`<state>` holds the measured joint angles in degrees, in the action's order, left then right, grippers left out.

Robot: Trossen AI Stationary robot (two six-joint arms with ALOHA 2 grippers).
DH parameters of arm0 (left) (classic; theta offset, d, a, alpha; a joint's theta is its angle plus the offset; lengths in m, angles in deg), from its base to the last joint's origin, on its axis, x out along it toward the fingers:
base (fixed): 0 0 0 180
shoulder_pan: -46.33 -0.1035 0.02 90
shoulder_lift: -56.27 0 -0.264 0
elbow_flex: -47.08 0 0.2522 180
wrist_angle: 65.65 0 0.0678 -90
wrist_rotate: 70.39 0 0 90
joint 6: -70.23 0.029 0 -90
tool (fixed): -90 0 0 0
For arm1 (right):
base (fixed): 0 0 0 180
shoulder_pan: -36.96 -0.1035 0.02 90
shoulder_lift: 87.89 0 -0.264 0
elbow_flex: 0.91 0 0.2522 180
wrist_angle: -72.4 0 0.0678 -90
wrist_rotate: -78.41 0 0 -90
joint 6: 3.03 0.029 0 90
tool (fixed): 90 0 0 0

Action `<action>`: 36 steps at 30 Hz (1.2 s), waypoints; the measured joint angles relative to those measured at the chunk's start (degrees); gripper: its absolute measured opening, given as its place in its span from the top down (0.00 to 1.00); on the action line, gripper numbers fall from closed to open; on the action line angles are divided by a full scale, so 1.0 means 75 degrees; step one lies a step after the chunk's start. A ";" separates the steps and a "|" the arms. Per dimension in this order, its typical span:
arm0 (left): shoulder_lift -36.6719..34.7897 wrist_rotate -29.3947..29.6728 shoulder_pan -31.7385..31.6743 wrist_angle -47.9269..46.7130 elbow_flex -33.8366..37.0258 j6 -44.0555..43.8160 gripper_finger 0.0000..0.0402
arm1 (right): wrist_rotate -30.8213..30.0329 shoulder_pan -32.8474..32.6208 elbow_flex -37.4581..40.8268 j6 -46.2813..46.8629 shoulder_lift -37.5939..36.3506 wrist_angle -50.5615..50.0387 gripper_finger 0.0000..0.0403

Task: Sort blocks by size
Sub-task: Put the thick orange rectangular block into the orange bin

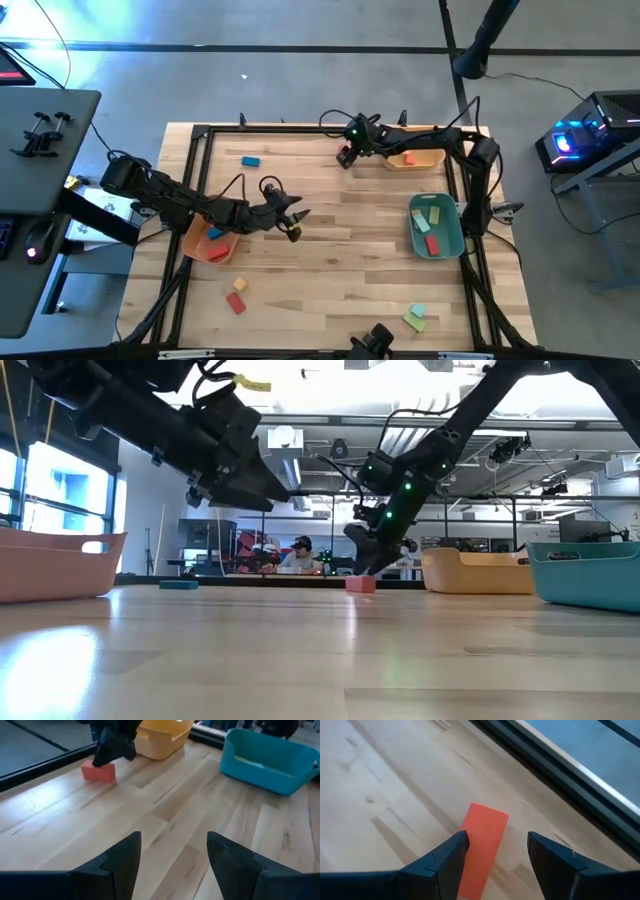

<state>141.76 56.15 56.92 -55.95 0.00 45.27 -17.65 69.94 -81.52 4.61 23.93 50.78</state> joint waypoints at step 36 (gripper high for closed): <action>0.0003 0.0714 0.0398 0.0218 0.0000 0.0556 0.47 | 0.0401 -0.3104 0.3937 -0.2915 -0.2274 0.4309 0.48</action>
<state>141.79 61.51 59.90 -54.31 0.00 49.44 -14.63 46.66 -52.00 -17.26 6.87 83.10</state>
